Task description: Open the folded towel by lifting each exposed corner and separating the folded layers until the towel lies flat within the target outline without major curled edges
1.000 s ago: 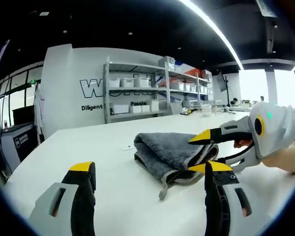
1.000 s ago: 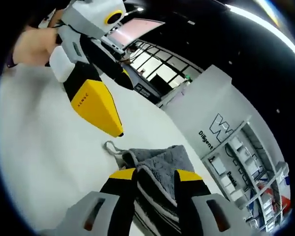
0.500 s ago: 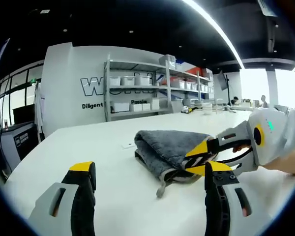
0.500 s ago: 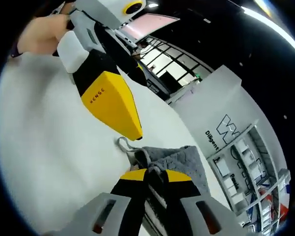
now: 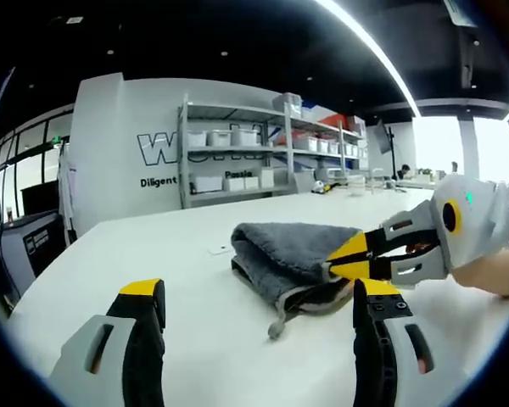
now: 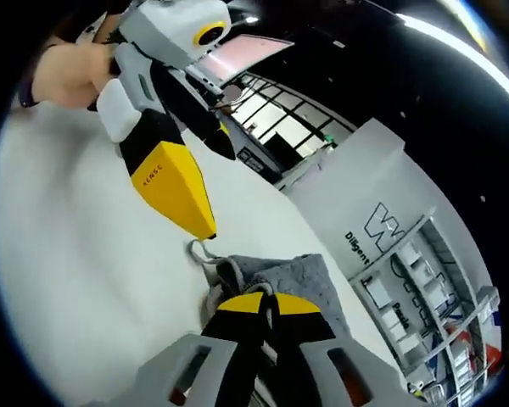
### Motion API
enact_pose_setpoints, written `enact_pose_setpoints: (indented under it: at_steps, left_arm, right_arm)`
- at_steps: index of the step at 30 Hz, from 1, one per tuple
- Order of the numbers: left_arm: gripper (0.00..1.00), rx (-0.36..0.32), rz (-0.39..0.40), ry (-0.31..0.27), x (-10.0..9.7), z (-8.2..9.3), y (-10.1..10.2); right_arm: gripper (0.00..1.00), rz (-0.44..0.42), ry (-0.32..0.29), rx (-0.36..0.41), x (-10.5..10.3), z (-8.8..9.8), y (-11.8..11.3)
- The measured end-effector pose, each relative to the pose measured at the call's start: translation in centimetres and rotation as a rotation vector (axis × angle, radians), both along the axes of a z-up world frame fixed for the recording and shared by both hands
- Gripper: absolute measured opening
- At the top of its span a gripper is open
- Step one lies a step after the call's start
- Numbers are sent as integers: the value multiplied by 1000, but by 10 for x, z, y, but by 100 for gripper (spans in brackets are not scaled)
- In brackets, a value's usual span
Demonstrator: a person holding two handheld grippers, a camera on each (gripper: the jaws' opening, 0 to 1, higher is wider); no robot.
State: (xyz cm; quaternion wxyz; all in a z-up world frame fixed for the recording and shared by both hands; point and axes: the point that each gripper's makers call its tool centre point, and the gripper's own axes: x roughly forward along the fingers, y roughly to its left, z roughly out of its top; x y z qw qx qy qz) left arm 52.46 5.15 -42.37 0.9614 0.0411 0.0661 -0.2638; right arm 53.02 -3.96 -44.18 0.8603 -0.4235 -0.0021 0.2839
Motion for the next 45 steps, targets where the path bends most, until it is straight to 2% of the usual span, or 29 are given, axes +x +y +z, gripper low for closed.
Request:
enact_pose_setpoints:
  at_steps: [11, 20, 27, 45]
  left_arm:
    - [90, 4, 3, 2, 0, 0, 1]
    - [90, 9, 2, 2, 0, 0, 1]
    - [90, 11, -2, 0, -1, 0, -1]
    - [90, 17, -3, 4, 0, 0, -2]
  right_arm:
    - [0, -18, -42, 96, -1, 16, -18]
    - [0, -94, -57, 205, 11, 32, -63]
    - [0, -137, -66, 244, 15, 36, -98]
    - [0, -242, -66, 288, 29, 37, -159]
